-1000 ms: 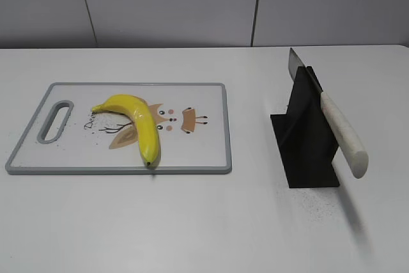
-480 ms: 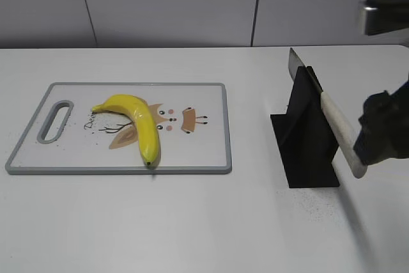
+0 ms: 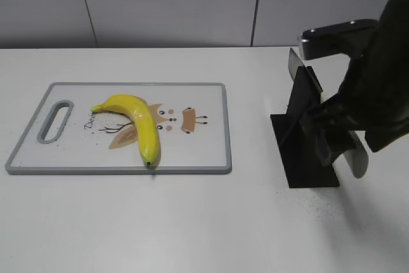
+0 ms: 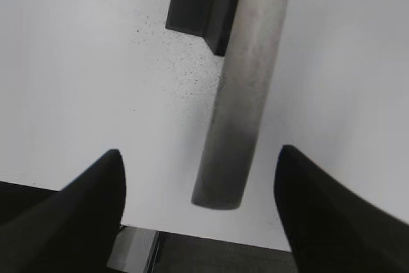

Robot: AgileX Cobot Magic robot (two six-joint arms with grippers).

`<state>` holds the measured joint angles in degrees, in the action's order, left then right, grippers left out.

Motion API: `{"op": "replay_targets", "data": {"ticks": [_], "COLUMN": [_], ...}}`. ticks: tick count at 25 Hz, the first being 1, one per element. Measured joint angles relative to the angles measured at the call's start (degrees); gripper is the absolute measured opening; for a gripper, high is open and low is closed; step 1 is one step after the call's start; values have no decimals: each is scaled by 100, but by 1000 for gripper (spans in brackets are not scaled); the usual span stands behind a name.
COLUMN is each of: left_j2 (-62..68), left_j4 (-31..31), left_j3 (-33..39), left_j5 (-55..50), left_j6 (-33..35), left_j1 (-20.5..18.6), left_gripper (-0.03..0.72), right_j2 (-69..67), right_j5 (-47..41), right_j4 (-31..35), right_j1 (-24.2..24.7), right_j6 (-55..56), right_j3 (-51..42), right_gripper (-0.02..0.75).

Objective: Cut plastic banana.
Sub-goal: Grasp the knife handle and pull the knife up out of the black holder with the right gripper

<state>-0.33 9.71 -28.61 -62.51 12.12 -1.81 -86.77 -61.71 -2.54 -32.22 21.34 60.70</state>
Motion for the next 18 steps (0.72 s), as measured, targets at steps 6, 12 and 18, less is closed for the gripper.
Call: {"op": "replay_targets", "data": {"ticks": [6, 12, 18], "left_j2": [0, 0, 0], "left_j4": [0, 0, 0], "left_j3": [0, 0, 0], "left_j5": [0, 0, 0], "left_j6": [0, 0, 0], "left_j1": [0, 0, 0], "left_gripper": [582, 582, 582], "right_j2": [-549, -789, -815], "right_j5": [122, 203, 203], "right_j4": [7, 118, 124], "right_j1": [188, 204, 204], "right_j6": [3, -29, 5], "right_j3": [0, 0, 2], "right_gripper": [547, 492, 380]}}
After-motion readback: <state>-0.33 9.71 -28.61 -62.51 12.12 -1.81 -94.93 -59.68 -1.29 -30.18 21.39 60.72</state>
